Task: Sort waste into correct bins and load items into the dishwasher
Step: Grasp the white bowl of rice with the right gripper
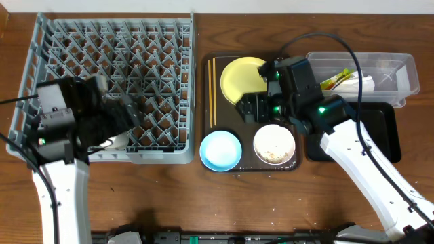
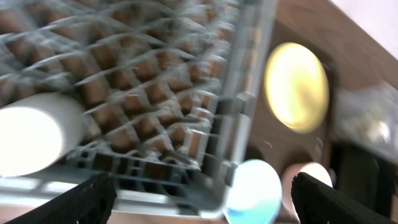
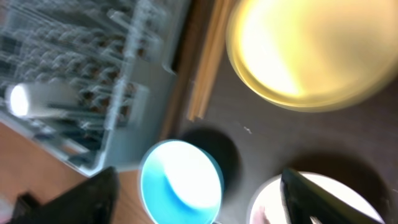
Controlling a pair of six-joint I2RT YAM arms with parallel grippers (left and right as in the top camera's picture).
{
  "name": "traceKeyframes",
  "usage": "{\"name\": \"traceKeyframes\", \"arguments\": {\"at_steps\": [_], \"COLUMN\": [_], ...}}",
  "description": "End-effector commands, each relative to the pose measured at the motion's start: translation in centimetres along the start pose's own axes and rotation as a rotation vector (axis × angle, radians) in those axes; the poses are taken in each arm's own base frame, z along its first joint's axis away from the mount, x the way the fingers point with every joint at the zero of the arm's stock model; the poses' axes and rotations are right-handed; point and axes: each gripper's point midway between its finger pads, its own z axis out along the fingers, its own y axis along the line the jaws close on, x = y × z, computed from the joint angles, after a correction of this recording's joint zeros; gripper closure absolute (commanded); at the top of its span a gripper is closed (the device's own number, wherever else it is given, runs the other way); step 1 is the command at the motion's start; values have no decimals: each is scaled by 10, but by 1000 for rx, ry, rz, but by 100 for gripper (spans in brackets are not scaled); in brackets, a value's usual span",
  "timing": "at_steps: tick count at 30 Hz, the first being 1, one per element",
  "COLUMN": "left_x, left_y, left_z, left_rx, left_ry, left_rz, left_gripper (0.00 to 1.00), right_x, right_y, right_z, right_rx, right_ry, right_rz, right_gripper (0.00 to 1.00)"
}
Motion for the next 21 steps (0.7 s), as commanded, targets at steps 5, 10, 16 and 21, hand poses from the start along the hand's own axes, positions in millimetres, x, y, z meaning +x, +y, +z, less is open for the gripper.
{"name": "traceKeyframes", "arguments": {"at_steps": [5, 10, 16, 21], "left_x": [30, 49, 50, 50], "left_y": [-73, -90, -88, -88], "left_z": [-23, -17, -15, -15], "left_rx": [213, 238, 210, 210], "left_ry": [7, 56, 58, 58], "left_rz": [352, 465, 483, 483], "left_gripper": [9, 9, 9, 9], "right_x": [43, 65, 106, 119], "right_y": [-56, -62, -67, -68], "right_z": [19, 47, 86, 99], "right_rx": [302, 319, 359, 375], "right_ry": [172, 286, 449, 491], "right_rz": [18, -21, -64, -75], "right_gripper": [45, 52, 59, 72]}}
